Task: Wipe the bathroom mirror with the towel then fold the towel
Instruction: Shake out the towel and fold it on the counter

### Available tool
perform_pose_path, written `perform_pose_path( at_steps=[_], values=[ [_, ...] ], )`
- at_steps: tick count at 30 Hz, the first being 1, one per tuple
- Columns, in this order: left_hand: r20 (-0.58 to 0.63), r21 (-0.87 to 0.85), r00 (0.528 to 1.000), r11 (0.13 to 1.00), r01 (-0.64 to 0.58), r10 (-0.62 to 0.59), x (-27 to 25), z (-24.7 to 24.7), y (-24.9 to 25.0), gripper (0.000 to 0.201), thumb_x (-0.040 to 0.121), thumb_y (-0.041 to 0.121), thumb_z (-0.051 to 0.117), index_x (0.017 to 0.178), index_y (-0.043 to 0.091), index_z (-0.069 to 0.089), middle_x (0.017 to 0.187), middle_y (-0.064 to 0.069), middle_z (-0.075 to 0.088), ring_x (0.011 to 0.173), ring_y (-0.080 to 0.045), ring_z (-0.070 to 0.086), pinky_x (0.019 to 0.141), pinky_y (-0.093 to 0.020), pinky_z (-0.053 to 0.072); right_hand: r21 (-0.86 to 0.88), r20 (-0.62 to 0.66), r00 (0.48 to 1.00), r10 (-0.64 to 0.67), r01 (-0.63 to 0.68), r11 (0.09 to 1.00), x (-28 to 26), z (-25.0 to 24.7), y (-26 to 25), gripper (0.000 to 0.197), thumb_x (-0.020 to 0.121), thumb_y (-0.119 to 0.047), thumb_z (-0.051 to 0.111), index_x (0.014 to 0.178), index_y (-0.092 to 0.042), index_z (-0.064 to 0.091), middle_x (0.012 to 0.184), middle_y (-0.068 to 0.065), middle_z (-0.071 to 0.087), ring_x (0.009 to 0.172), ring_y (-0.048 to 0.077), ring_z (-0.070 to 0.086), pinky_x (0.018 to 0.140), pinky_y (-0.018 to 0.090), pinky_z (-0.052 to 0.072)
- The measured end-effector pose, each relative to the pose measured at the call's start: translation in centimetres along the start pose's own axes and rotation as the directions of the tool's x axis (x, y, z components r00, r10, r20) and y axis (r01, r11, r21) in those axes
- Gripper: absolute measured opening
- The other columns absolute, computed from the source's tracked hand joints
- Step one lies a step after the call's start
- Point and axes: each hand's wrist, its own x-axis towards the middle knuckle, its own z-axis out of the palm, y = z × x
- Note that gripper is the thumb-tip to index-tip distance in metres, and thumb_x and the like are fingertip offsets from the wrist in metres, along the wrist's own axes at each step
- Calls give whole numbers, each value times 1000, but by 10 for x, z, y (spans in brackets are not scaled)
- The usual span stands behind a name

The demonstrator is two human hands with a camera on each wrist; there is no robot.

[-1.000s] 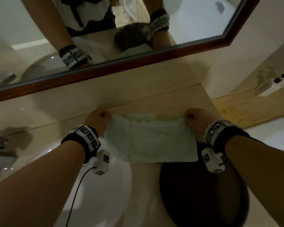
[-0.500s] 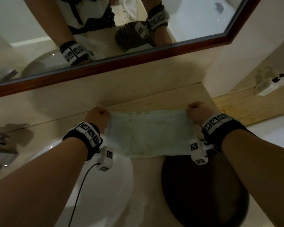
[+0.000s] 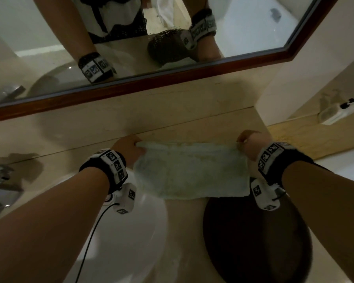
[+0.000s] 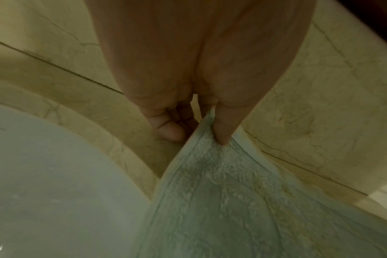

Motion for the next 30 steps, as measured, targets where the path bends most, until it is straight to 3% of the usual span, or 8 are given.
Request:
perform_pose_path(
  at_steps=[3, 8, 12, 15, 18, 22, 26, 30],
  values=[
    [5, 6, 1000, 1000, 1, -1, -4, -7, 2, 13, 96, 30, 63, 101, 20, 57, 104, -5, 62, 91, -24, 55, 78, -33, 40, -110, 33, 998, -47, 51, 993, 1, 3, -2, 30, 101, -15, 49, 130, -9, 53, 130, 19, 58, 104, 31, 56, 85, 34, 44],
    [33, -229, 999, 973, 31, -24, -22, -32, 0, 12, 90, 17, 70, 94, 23, 62, 107, -8, 66, 98, -29, 65, 88, -48, 59, -55, 91, 993, -71, 76, 996, -21, -16, -4, 39, 106, -14, 42, 143, -6, 49, 145, 16, 51, 132, 33, 49, 106, 36, 39],
    [74, -304, 995, 952, -35, 60, -48, -64, 7, 28, 90, 6, 67, 90, 34, 68, 113, -10, 70, 105, -32, 68, 95, -51, 58, 22, 70, 990, -119, 118, 993, -47, -46, 1, 27, 100, -21, 54, 122, -9, 66, 125, 14, 66, 111, 31, 63, 101, 46, 52],
    [-16, -292, 989, 945, -146, 147, -74, -92, 19, 26, 93, 7, 65, 86, 31, 68, 103, -8, 71, 101, -30, 67, 95, -47, 55, 19, -50, 984, -169, 170, 985, -72, -74, -1, 26, 98, -24, 58, 116, -8, 68, 115, 11, 67, 103, 28, 62, 95, 42, 51],
    [-230, -169, 942, 943, -287, 245, -103, -113, 28, 19, 94, 16, 68, 88, 34, 66, 90, 3, 67, 88, -22, 62, 80, -34, 47, -17, -269, 934, -236, 240, 971, -102, -99, -6, 21, 98, -21, 58, 112, -9, 67, 108, 9, 65, 100, 28, 59, 83, 31, 41],
    [-366, -87, 860, 907, -411, 355, -126, -106, 19, 13, 90, 11, 71, 92, 24, 69, 97, -6, 63, 89, -27, 60, 84, -40, 49, 17, -438, 854, -280, 320, 947, -121, -94, -2, 10, 93, -18, 64, 100, -19, 71, 105, 14, 64, 95, 33, 59, 81, 35, 44],
    [-224, 126, 916, 942, -312, 333, -117, -44, -16, 19, 87, 14, 74, 103, 25, 74, 118, -9, 56, 106, -31, 54, 97, -44, 47, -153, -345, 904, -252, 211, 965, -119, -32, 12, 20, 95, -22, 63, 110, -31, 73, 116, 12, 58, 108, 37, 56, 98, 41, 45],
    [3, -61, 1000, 998, -18, 19, -104, 14, -49, 5, 91, 28, 72, 93, 28, 67, 119, -5, 60, 93, -26, 62, 76, -33, 53, -117, -49, 989, -139, 132, 984, -98, 31, 24, 18, 96, -23, 61, 108, -27, 73, 128, 8, 66, 112, 29, 63, 92, 34, 50]
  ],
)
